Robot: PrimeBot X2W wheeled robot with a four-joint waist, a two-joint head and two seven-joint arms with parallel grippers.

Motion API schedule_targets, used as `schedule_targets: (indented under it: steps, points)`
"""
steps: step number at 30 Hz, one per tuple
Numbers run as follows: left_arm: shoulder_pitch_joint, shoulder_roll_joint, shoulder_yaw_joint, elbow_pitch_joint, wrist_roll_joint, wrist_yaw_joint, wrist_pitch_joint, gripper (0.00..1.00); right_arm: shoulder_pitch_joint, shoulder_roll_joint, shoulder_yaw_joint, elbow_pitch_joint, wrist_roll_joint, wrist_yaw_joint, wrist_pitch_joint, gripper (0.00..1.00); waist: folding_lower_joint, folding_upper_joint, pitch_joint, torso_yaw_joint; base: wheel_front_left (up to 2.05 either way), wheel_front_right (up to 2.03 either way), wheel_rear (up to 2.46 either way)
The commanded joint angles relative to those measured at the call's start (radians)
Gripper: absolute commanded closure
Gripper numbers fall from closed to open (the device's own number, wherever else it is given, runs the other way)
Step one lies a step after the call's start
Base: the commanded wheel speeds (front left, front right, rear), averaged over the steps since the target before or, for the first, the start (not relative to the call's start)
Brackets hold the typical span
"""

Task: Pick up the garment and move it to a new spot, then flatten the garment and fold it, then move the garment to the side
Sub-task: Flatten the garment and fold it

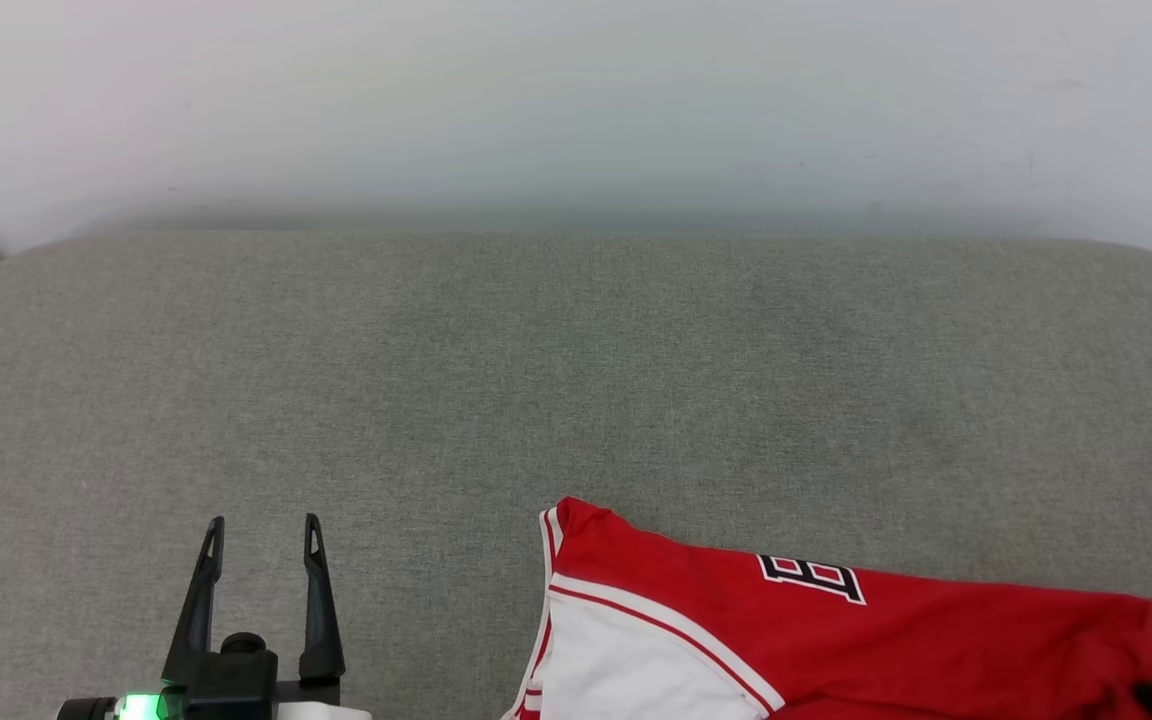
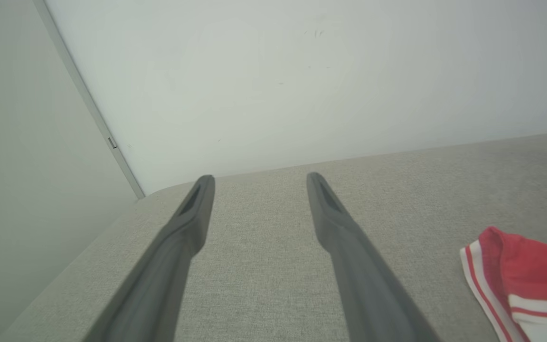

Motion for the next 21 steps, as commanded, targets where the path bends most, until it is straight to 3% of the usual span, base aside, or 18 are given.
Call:
schedule_targets:
  steps: [1,6,12,17,21]
  points:
    - [0.007,0.002,-0.003,0.002,0.002,-0.004,-0.002,0.00,0.009,0.012,0.010,-0.047,0.005,0.000,0.014,1.00,-0.0001,0.0000,-0.002,0.000,0.00,0.00,0.00]
    - [0.009,0.001,-0.007,0.010,0.002,-0.007,-0.002,0.00,0.024,0.024,0.076,-0.238,-0.021,0.000,0.079,1.00,-0.0001,0.0000,-0.002,0.006,0.00,0.00,0.00]
    - [0.003,-0.008,-0.007,0.020,-0.008,-0.016,-0.002,0.00,-0.041,0.047,0.225,-0.416,-0.007,0.000,0.177,1.00,-0.0001,0.0000,0.003,0.011,0.00,0.00,0.00]
    - [-0.009,-0.016,-0.016,0.025,-0.002,-0.029,-0.002,0.00,-0.152,0.070,0.380,-0.451,-0.007,0.000,0.217,1.00,-0.0001,0.0000,0.006,0.021,0.00,0.00,0.00]
    - [-0.018,-0.023,-0.021,0.026,-0.003,-0.034,-0.002,0.00,-0.265,0.106,0.511,-0.408,-0.010,0.000,0.219,1.00,-0.0001,0.0000,0.014,0.029,0.00,0.00,0.00]
